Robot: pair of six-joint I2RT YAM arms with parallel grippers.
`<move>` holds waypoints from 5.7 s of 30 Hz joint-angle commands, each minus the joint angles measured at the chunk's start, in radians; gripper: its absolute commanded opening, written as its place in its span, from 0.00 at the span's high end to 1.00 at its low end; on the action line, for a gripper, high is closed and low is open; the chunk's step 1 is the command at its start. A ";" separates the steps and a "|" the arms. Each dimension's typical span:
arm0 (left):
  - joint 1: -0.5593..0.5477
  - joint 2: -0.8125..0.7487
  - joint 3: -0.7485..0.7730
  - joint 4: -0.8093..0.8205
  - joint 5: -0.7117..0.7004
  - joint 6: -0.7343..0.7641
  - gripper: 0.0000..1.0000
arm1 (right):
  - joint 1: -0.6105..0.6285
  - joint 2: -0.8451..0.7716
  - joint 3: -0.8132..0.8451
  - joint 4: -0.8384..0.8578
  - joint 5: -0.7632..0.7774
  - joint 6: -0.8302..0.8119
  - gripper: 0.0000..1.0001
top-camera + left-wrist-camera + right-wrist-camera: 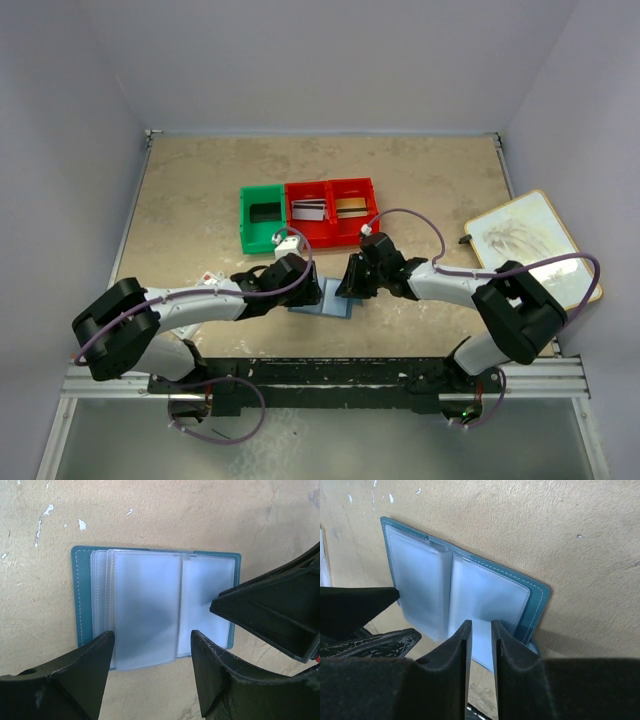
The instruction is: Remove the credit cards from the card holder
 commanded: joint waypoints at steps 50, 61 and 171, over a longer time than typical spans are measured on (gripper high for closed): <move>-0.029 0.123 0.015 0.342 0.252 -0.039 0.50 | -0.007 -0.265 -0.018 0.047 0.043 0.028 0.78; -0.034 0.066 0.034 0.255 0.225 -0.010 0.50 | -0.005 -0.077 -0.098 0.147 -0.071 0.009 0.79; -0.030 0.060 0.156 -0.042 0.089 0.104 0.42 | -0.005 -0.057 -0.040 0.023 0.004 0.001 0.69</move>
